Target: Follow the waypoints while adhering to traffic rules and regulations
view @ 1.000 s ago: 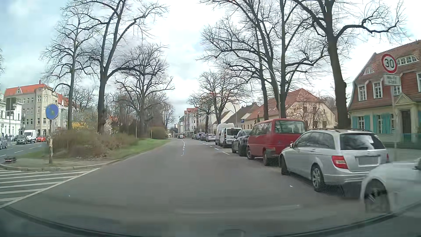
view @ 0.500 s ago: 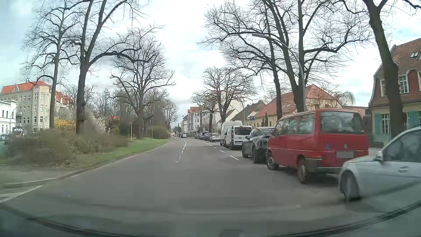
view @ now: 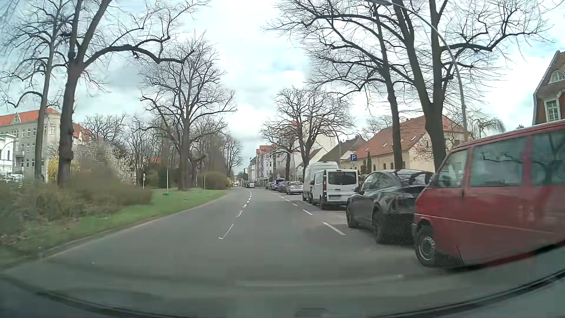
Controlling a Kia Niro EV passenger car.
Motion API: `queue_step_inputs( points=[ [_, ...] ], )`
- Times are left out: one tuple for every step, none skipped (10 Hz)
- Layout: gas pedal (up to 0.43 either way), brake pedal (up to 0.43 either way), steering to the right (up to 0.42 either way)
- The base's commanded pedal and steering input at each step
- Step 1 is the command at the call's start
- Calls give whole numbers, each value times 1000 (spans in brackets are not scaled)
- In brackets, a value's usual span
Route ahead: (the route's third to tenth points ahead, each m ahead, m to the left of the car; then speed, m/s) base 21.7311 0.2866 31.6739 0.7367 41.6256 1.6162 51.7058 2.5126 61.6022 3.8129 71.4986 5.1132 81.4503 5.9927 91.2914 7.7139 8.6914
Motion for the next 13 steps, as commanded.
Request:
queue_step_inputs(
  points=[
    [20,0,-15],
    [20,0,-15],
    [20,0,-14],
    [20,0,-13],
    [20,0,-13],
    [20,0,-13],
    [20,0,-14],
    [20,0,-14],
    [20,0,-15],
    [20,0,-15],
    [20,0,-15],
    [20,0,-15],
    [20,0,-14]
  ],
)
